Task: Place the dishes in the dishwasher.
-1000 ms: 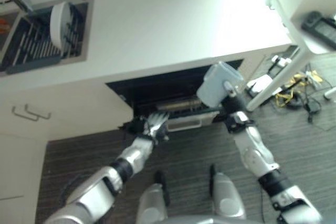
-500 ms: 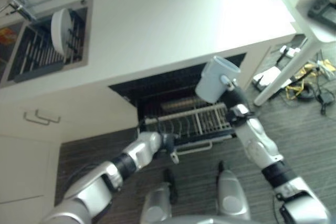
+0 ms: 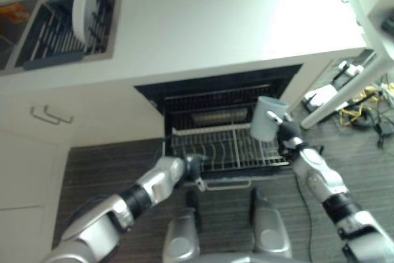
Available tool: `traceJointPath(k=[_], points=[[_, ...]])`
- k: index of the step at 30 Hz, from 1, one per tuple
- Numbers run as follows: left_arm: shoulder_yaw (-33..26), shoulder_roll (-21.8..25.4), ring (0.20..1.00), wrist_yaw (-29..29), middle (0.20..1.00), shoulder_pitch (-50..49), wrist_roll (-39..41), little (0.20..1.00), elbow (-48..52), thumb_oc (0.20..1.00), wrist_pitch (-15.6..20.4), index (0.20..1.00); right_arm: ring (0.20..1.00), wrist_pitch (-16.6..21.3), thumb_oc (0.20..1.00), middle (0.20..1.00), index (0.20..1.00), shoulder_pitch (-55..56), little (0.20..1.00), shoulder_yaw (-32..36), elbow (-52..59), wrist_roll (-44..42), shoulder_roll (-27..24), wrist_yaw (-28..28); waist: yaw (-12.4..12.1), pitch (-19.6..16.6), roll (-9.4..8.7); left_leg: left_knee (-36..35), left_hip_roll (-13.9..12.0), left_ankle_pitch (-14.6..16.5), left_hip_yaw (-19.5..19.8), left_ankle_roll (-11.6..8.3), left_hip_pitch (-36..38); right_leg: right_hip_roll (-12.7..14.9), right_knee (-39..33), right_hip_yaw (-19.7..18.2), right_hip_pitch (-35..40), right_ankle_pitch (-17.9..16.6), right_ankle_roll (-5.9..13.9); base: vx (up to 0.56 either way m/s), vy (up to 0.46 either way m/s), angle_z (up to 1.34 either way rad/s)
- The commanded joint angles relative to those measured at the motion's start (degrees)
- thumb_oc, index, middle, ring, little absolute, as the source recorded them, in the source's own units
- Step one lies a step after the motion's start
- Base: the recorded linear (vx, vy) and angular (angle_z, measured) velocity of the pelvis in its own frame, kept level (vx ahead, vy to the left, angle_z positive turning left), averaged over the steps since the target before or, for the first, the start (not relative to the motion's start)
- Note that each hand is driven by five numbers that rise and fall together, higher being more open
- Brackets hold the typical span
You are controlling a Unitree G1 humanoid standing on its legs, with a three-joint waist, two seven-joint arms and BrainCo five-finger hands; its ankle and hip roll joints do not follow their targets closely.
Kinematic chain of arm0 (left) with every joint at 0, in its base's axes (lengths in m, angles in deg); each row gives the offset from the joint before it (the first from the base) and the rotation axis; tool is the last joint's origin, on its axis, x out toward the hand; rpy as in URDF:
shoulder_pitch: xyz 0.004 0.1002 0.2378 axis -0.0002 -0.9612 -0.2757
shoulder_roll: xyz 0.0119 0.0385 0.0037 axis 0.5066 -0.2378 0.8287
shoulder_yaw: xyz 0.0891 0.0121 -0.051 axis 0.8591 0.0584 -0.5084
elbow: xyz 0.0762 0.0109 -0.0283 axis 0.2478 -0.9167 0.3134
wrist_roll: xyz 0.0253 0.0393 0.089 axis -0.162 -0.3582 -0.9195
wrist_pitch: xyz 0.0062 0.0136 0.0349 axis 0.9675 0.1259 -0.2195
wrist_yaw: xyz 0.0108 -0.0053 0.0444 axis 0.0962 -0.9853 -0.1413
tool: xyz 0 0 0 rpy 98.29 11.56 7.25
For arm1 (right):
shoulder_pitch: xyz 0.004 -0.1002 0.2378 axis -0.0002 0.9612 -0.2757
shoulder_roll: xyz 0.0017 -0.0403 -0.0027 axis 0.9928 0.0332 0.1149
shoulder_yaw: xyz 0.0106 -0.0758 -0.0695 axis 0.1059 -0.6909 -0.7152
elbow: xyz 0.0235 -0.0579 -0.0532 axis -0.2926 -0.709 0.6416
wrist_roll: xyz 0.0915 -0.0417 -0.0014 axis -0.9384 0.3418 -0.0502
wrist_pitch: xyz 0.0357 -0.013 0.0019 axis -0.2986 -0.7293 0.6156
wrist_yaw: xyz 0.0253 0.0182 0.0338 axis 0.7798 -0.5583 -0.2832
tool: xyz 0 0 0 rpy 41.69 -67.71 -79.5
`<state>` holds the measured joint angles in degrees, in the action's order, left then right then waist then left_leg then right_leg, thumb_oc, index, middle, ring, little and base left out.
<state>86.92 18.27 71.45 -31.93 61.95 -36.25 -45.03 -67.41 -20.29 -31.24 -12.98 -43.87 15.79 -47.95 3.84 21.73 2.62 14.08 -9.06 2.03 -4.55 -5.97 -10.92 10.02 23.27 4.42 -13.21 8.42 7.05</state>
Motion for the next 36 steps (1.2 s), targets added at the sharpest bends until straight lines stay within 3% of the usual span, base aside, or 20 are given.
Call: traceJointPath(k=[1, 5, 13, 19, 34, 36], points=[[-4.76, 2.97, 1.000, 16.35, 1.000, 3.88, 4.45, 1.000, 2.76, 1.000, 4.33, 1.000, 0.200, -0.16, 0.200, 0.200, 0.200, -3.26, 0.200, 3.12, -0.33, 1.27, -0.64, -0.74, -2.40, -2.20, -1.63, 3.11, -3.52, -0.12, 1.81, 0.18, -1.43, 5.47, -6.08, 2.23, 3.56, -6.43, 2.93, 0.00, -0.112, 0.23], [-9.86, 4.74, 1.000, 22.26, 1.000, 4.11, 6.18, 1.000, 6.76, 1.000, 11.82, 1.000, 0.200, -2.20, 0.200, 0.200, 0.200, -9.28, 0.200, 3.95, -10.95, 1.98, -2.84, -1.80, -6.25, -1.71, -2.20, 3.11, -3.15, -0.57, 3.44, 0.03, -2.06, 5.58, -6.08, 4.20, 4.45, -6.37, 2.61, 0.01, -0.104, 0.27], [-12.13, 8.61, 1.000, 23.65, 1.000, 8.31, 7.34, 1.000, 9.70, 1.000, 18.71, 1.000, 0.200, -3.45, 0.200, 0.200, 0.200, -19.83, 0.200, 2.18, -25.44, 5.06, -2.96, 0.52, -10.16, 0.50, -1.20, 3.11, -1.90, -1.20, 5.29, 0.21, -5.01, 5.91, -6.08, 6.15, 3.53, -6.56, 2.61, -0.05, -0.033, 0.20], [-11.17, 9.97, 1.000, 24.74, 1.000, 11.46, 9.53, 1.000, 10.57, 1.000, 19.55, 1.000, 0.200, -2.30, 0.200, 0.200, 0.200, -24.21, 0.200, 0.89, -31.49, 5.19, -1.84, -0.45, -10.73, 2.26, 0.40, 3.11, -0.92, -1.65, 5.58, 0.51, -7.45, 6.14, -6.08, 6.27, 1.58, -6.89, 2.37, -0.10, 0.057, 0.07], [-10.51, 9.78, 1.000, 29.69, 1.000, 13.09, 10.37, 1.000, 9.65, 1.000, 19.59, 1.000, 0.200, -0.23, 0.200, 0.200, 0.200, -26.77, 0.200, -2.87, -35.36, 16.08, 0.10, 5.98, -9.80, 4.59, 2.09, 3.11, -0.47, -2.08, 4.37, 0.84, -9.54, 6.10, -6.08, 5.67, -1.39, -8.06, 2.20, -0.06, 0.037, -0.01], [-10.48, 9.43, 1.000, 30.38, 1.000, 12.82, 9.93, 1.000, 9.64, 1.000, 19.48, 1.000, 0.200, 0.45, 0.200, 0.200, 0.200, -26.29, 0.200, -3.40, -35.48, 19.68, 0.68, 9.60, -9.57, 4.62, 2.32, 3.11, -0.35, -1.92, 4.13, 0.91, -9.53, 6.11, -6.08, 5.51, -1.57, -8.09, 2.21, -0.03, 0.039, -0.01]])
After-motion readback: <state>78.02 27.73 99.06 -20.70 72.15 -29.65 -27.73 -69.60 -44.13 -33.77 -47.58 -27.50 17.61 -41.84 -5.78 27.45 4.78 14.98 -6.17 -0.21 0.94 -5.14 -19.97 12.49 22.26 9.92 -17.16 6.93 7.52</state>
